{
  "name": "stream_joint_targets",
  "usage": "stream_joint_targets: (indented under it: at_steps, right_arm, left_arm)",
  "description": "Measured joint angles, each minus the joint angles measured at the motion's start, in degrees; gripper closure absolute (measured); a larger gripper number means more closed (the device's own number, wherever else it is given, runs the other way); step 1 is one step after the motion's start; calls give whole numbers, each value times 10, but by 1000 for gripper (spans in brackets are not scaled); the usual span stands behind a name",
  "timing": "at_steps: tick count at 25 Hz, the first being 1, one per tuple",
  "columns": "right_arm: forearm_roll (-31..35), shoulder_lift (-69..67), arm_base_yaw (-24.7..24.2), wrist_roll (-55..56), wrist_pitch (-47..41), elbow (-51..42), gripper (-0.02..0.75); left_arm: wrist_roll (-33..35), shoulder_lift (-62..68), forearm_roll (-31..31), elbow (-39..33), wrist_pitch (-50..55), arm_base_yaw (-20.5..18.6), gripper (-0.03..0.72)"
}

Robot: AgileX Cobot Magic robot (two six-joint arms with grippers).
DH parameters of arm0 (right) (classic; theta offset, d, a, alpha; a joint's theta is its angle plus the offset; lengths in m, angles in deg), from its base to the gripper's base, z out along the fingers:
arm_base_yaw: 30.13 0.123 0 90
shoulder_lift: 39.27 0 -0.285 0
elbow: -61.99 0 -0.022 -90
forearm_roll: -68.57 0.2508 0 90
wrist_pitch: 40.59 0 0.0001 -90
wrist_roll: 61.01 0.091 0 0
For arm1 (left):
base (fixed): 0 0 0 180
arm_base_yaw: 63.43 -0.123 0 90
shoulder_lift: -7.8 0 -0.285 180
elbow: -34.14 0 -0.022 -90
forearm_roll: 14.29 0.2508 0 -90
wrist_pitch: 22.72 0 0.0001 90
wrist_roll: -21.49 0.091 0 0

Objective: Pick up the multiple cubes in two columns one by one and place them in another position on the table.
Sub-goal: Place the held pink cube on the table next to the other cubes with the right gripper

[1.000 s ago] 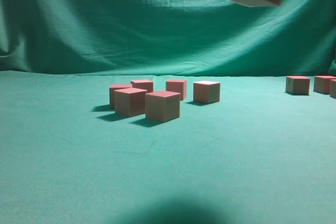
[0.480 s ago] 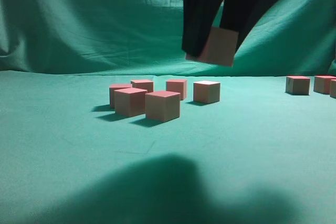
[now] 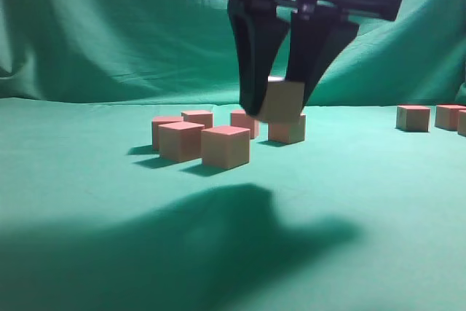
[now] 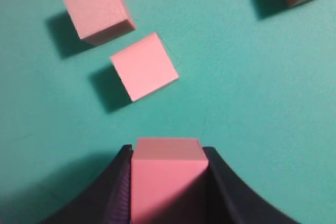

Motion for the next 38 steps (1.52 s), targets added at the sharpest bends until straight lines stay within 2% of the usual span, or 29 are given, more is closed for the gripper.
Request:
stream_joint_targets:
  at_steps: [9,36,38]
  right_arm:
    - [-33,-45,0,31,25,2,472]
    - [-41,-81,0,36,42,4,472]
    - [-41,-82,0,35,42,4,385]
  left_arm:
    - [0,0,0,0,0,0,688]
    - [0,0,0,0,0,0,688]
    - [0,0,0,0,0,0,688]
